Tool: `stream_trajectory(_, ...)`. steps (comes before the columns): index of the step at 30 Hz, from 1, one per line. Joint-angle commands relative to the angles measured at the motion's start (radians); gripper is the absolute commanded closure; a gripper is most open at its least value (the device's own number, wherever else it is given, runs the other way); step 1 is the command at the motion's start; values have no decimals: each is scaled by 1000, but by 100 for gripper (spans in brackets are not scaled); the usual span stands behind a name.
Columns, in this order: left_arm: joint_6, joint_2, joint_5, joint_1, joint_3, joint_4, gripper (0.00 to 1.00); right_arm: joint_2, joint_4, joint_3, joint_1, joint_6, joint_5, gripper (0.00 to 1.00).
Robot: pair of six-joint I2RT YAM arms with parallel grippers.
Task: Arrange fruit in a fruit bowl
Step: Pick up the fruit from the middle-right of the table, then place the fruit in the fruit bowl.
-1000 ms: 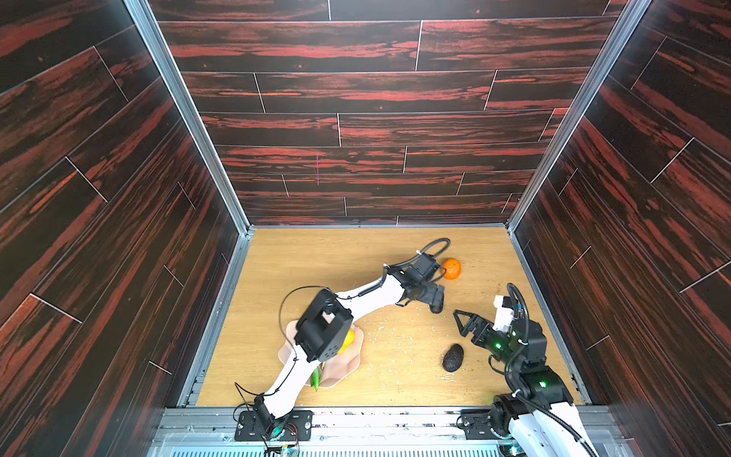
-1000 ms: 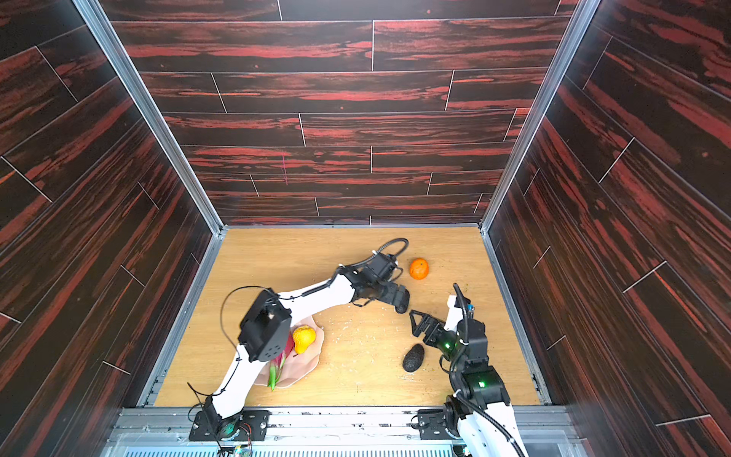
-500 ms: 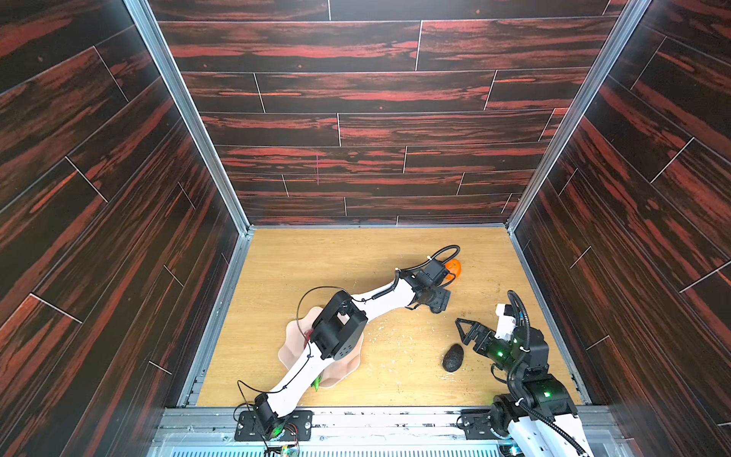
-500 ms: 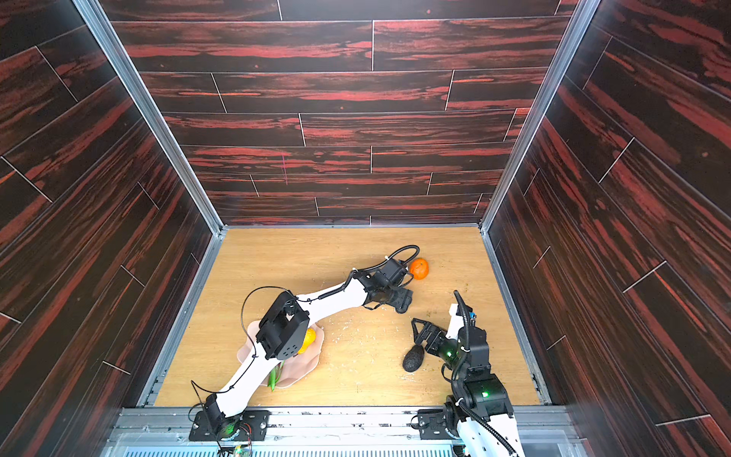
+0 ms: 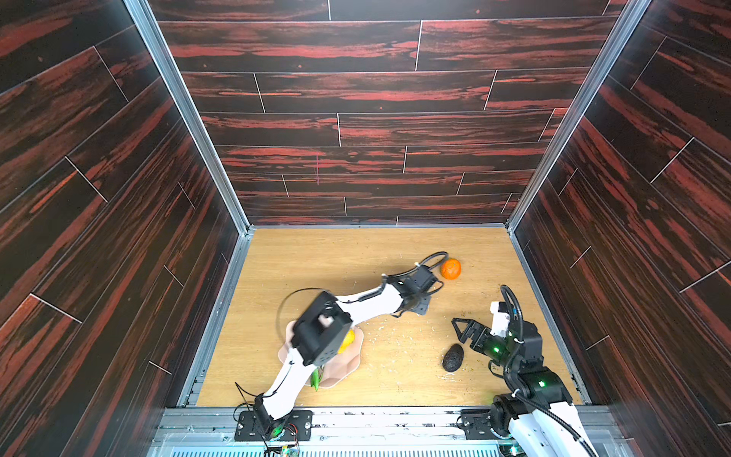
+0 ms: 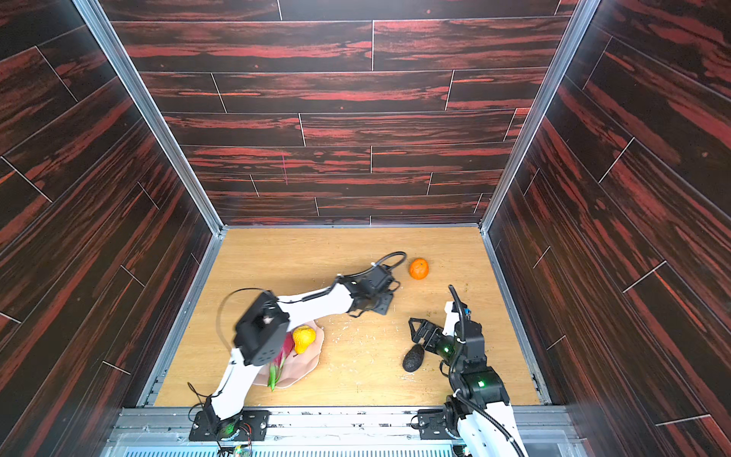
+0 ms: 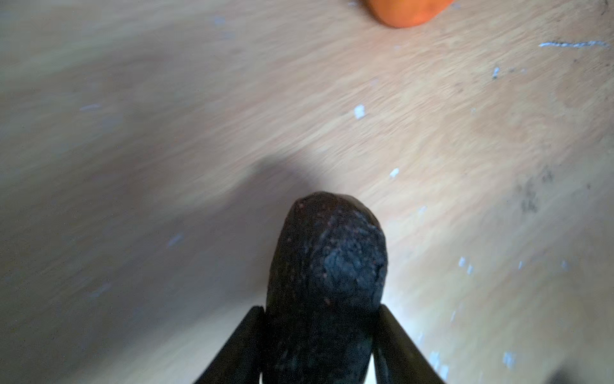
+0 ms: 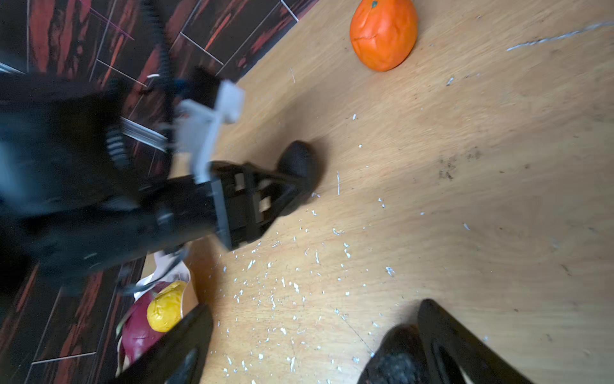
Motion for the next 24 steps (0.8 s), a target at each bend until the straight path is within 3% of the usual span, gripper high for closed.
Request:
stream_trajectory(1,-23,-306,-151,47,-172,25,47,92,156,14,10,-49,-119,1)
stream_trajectory(4,-78,-517,-301,63,-346,-87,47,190,274,51,68,-75,-194,1)
stream_trajectory(9,-247,-865,-473,72,-573,-363,46,408,443,147,284,-120,-173,1)
stream_trajectory(14,-515,-1156,-602,73,-697,-655,47,610,655,181,382,-46,-214,1)
stream_trajectory(17,-592,-1226,-601,76,-755,-732,47,669,690,201,412,-40,-217,1)
stream_trajectory(21,-782,-1225,-607,78,-788,-907,46,696,672,222,430,-47,-214,1)
stream_trajectory(24,-751,-1246,-564,79,-857,-781,45,692,656,225,430,-54,-209,1)
